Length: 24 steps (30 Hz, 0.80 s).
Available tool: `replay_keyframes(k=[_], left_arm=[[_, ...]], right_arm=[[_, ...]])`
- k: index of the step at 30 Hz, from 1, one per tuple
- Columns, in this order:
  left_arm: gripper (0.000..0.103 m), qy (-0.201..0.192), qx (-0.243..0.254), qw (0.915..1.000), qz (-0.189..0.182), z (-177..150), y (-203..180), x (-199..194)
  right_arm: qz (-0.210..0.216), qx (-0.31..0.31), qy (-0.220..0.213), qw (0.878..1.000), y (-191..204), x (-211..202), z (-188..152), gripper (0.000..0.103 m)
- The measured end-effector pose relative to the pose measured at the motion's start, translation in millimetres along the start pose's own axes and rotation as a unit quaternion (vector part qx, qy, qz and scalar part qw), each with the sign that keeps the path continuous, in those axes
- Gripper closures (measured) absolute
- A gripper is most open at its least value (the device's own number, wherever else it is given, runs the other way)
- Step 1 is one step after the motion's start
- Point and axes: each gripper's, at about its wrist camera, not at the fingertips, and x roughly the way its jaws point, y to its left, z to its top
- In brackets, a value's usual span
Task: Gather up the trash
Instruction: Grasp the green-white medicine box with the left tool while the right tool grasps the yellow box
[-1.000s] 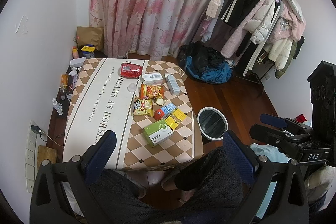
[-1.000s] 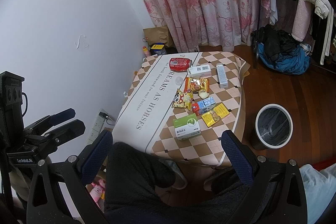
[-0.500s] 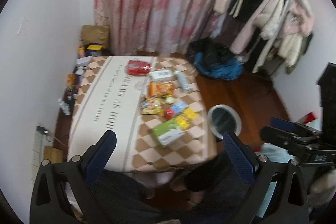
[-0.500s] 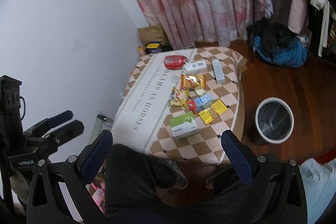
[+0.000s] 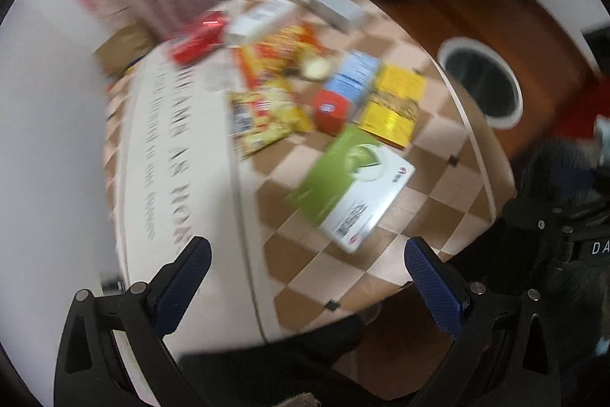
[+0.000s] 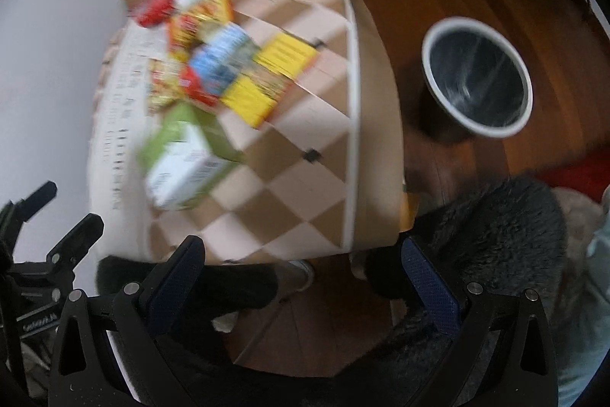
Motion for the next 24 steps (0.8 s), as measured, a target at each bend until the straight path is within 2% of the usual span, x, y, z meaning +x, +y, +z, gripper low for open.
replay_keyframes(k=[4,7,9,10,11,15,16,17,18,20,22,24], left_arm=[[0.000,0.055,0.079,0.9954,-0.005,26,-18,41],[0.002,0.077,0.109,0.9910,-0.013,37,-24,65],[0.010,0.080,0.120,0.9894,-0.014,42,-28,74],[0.022,0.080,0.120,0.9893,-0.023,43,-28,76],[0.024,0.080,0.115,0.9898,-0.027,43,-27,78],[0.025,0.081,0.030,0.9952,-0.046,41,-3,69],[0.025,0.079,-0.014,0.9957,-0.045,36,12,65],[0.025,0.078,-0.036,0.9953,-0.045,33,19,63],[0.025,0.078,-0.080,0.9928,-0.042,25,36,60],[0.025,0.077,-0.135,0.9874,-0.031,13,58,56],[0.025,0.075,-0.204,0.9758,-0.022,-1,87,57],[0.025,0.075,-0.244,0.9668,-0.020,-7,99,66]], right_arm=[[-0.009,0.020,0.017,1.000,-17,20,7,0.000],[-0.010,0.031,0.025,0.999,-27,27,11,0.000],[-0.011,0.035,0.027,0.999,-31,29,13,0.000],[-0.010,0.036,0.028,0.999,-32,30,14,0.000],[-0.009,0.038,0.029,0.999,-33,31,16,0.000],[-0.003,0.048,0.026,0.999,-35,30,22,0.000],[-0.001,0.051,0.023,0.998,-34,29,24,0.000],[0.004,0.056,0.019,0.998,-30,29,29,0.000],[0.009,0.061,0.016,0.998,-28,29,33,0.000],[0.017,0.072,0.008,0.997,-18,32,46,0.000],[0.021,0.083,-0.004,0.996,-7,35,57,0.000],[0.021,0.094,-0.016,0.995,7,43,73,0.000]])
